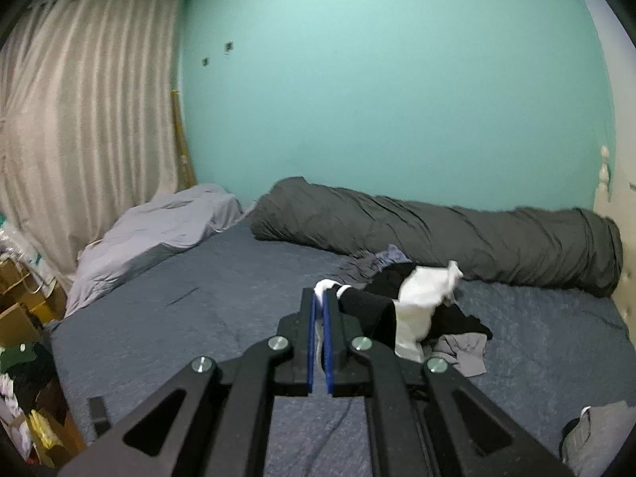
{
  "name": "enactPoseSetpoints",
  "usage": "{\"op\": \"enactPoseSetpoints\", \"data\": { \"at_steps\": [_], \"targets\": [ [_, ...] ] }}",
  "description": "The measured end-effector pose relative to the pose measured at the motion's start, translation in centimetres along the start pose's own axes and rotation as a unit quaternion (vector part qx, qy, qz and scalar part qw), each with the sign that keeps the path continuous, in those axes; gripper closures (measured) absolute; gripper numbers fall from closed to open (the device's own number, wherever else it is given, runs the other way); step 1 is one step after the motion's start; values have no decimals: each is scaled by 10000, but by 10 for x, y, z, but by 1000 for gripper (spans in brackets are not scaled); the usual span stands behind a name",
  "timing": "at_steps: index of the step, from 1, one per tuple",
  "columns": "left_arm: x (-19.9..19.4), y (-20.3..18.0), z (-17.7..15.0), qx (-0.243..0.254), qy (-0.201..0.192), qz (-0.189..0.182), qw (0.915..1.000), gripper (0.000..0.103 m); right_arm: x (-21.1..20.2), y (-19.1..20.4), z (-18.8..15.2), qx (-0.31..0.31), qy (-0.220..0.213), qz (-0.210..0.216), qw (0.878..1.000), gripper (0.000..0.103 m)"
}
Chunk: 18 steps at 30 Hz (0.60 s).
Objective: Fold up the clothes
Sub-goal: 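Lift the white shirt out of the pile with the right tool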
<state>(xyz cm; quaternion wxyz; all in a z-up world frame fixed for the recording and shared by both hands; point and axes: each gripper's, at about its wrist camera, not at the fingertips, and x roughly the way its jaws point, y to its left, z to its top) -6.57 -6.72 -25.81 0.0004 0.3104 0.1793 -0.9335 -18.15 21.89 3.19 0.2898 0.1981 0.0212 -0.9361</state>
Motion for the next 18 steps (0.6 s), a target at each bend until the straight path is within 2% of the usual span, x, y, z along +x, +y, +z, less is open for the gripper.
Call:
{"op": "enactPoseSetpoints", "data": {
  "at_steps": [4,10,15,18],
  "targets": [
    [2,0,-5,107,-15,4,9999,0,-13,3,-10,17,72,27,10000,100],
    [17,13,-10,49,148,82,9998,0,29,-22,-60,225,809,-550,9949,100],
    [34,26,-11,-89,320,122,9994,0,76,-67,-116,612,1419,-1323,9791,99],
    [37,26,-5,-90,268,112,9995,0,100,-105,-148,834,1870,-2059,9569,99]
  ]
}}
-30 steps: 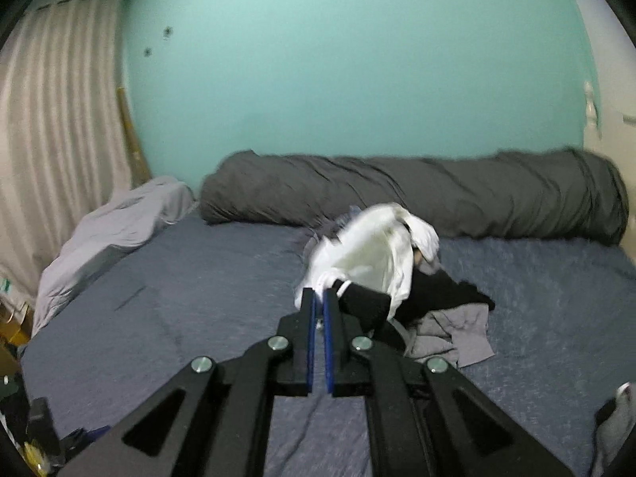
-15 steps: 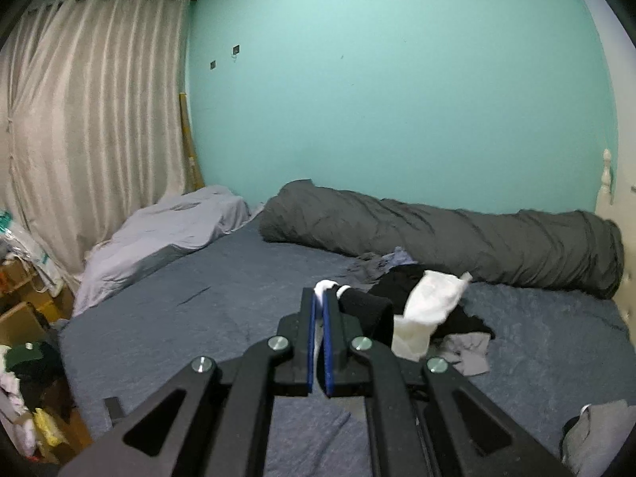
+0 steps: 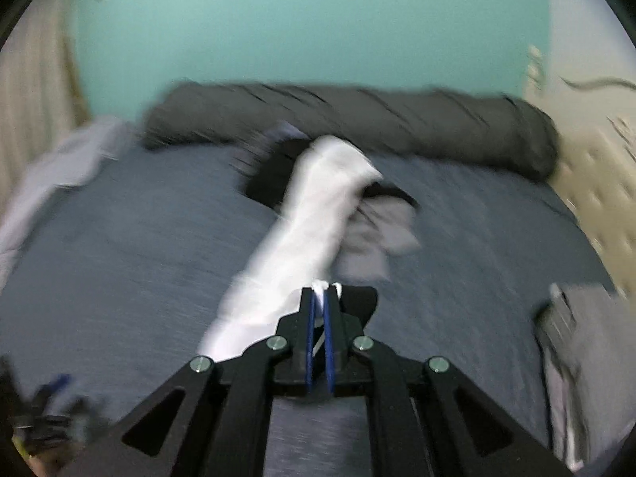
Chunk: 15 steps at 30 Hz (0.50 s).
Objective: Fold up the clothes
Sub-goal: 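Lift the white shirt out of the pile with the right tool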
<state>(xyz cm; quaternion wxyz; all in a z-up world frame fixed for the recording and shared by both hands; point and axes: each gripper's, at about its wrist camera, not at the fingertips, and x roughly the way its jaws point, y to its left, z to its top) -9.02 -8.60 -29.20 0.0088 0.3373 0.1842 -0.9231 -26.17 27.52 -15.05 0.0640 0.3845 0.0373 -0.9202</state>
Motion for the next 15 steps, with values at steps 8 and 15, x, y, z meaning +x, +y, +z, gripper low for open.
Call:
{"op": "enactPoseSetpoints", "data": {
  "at_steps": [8,15],
  "targets": [
    [18,-9,11,137,50,28,9999,0,39,-48,-40,447,330,-1241,9907,41],
    [29,-12,10,263,89,177,9995,0,67,14,-66,-247,583,179,9978,41]
  ]
}}
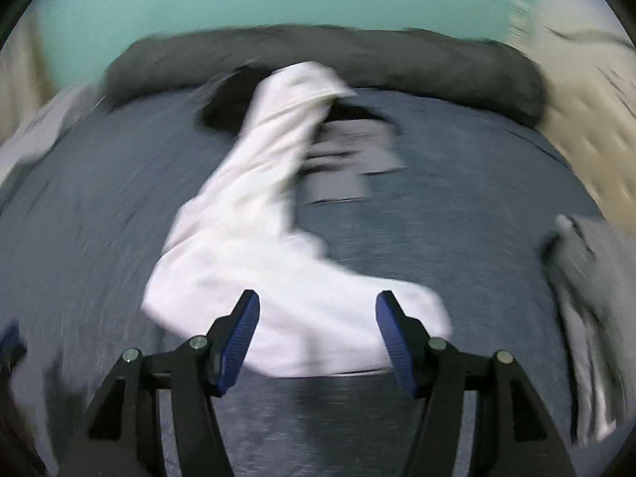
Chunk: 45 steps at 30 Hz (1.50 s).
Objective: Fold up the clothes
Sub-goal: 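Lift the white shirt out of the pile with the right tool, then shake and lower the white shirt onto the bed with the right tool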
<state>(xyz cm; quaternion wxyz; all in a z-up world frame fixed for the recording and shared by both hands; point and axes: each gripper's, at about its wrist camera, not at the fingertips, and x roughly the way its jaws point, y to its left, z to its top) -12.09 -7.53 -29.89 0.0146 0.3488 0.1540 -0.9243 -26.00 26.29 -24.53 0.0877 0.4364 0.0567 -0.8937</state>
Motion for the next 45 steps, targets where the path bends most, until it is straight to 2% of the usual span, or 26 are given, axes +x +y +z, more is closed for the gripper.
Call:
{"op": "enactPoseSetpoints", "data": {
  "at_steps": [2,4,7,12,13,14,16,17,23,28,31,34,37,41,43,45],
  "targets": [
    [2,2,-1,-11,24,40,10000,0,17,32,-5,-311,123,469,9983,41],
    [3,4,-1,-18,38,63,10000,0,35,58,-10,-473,250,742,9958,41],
    [5,8,-1,-53,52,89,9999,0,59,78,-12,-497,402,781,9949,41],
    [8,10,-1,-85,101,79,9999,0,100,86,-18,-158,718,865,9935,41],
    [9,10,-1,-86,111,76,9999,0,106,87,-19,-145,778,897,9928,46],
    [9,10,-1,-85,113,76,9999,0,110,87,-20,-176,821,915,9923,68],
    [10,10,-1,-84,116,75,9999,0,116,86,-22,-205,877,949,9914,89],
    [10,10,-2,-83,117,75,9999,0,114,83,-21,-143,833,974,9917,94],
    [11,9,-3,-73,135,87,9998,0,68,37,-3,320,96,1212,9921,96],
    [11,8,-3,-51,143,94,9998,0,29,-26,15,755,-373,974,9917,96],
    [12,7,-3,-37,147,96,9998,0,18,-62,15,1010,-430,742,9912,96],
    [12,6,-3,-24,152,99,9998,0,11,-84,6,1155,-453,684,9899,96],
    [13,5,-3,-11,157,102,9998,0,8,-93,0,1394,-443,572,9876,96],
    [14,4,-3,6,163,105,9998,0,13,-106,-5,1976,-336,78,9797,96],
    [14,3,-3,10,167,106,9998,0,18,-107,-7,2005,-280,-117,9792,96],
    [15,3,-3,5,172,91,9998,0,20,-99,-5,1761,-331,156,9837,96]
  ]
}}
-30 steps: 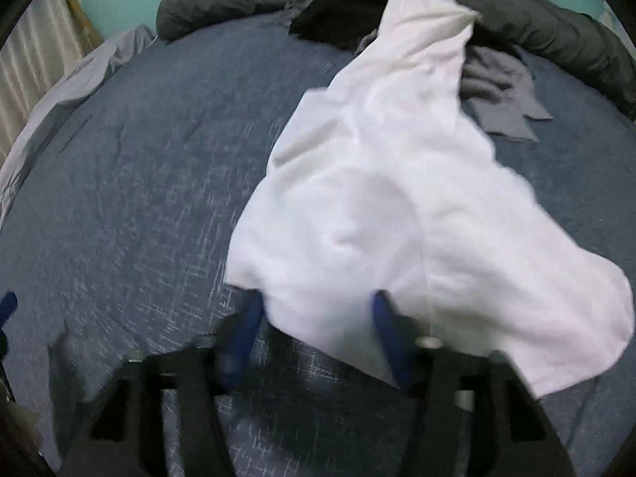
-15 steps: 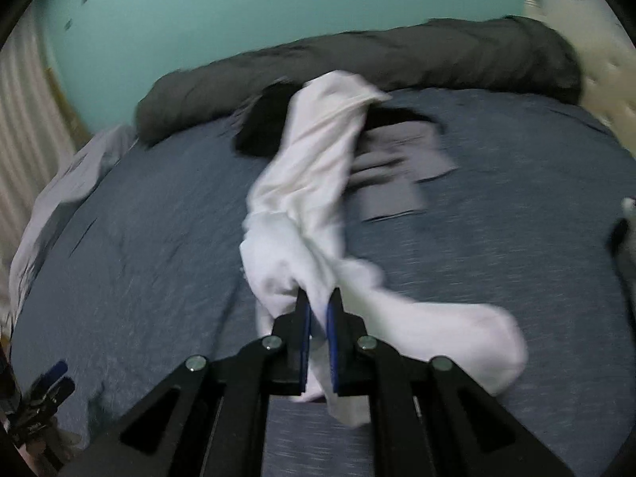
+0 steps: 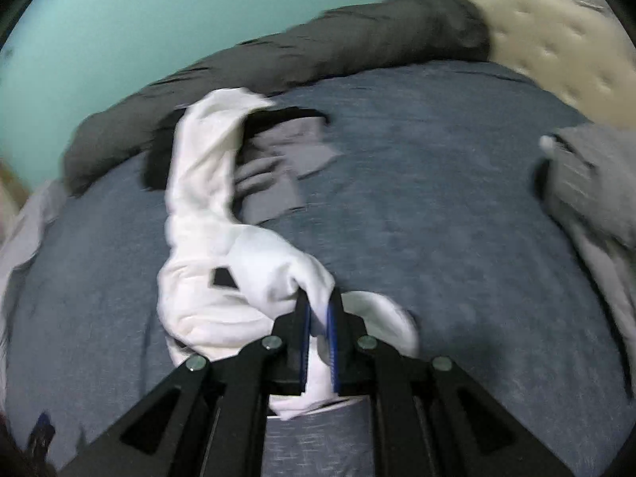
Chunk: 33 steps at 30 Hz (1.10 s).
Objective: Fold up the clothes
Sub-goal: 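Shake and lower the white shirt onto the bed with the right tool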
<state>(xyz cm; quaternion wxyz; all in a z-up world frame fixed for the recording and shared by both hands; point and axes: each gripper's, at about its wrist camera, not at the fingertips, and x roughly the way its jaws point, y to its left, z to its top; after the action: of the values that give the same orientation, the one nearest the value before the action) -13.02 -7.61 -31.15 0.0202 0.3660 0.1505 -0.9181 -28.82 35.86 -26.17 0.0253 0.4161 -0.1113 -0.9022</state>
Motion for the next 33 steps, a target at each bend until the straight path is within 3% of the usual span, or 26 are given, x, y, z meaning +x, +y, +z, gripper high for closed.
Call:
{"op": "enactPoseSetpoints", "data": {
  "at_steps": [9,15,19,22,24,26,29,33],
  "targets": [
    [2,-9,0,106,-4,-13,9999,0,-9,65,13,-848,-268,1049,9905,96],
    [5,-11,0,100,17,-7,9999,0,-13,161,27,-1662,-88,2077,9639,96],
    [5,-8,1,80,18,-9,10000,0,-3,222,19,-2140,555,2751,9356,94],
    [4,-6,2,50,7,-19,10000,0,0,232,12,-2286,618,2399,9415,91],
    [3,-5,4,31,-3,-29,10000,0,-1,217,14,-2136,496,2226,9499,78],
    [3,-4,5,12,-10,-40,10000,0,-5,194,18,-1907,358,1996,9605,54],
    [5,-6,6,4,27,-75,10000,0,-5,149,21,-1601,197,1490,9756,49],
    [9,-17,6,128,112,-185,9997,0,9,82,12,-1069,322,687,9914,49]
  ]
}}
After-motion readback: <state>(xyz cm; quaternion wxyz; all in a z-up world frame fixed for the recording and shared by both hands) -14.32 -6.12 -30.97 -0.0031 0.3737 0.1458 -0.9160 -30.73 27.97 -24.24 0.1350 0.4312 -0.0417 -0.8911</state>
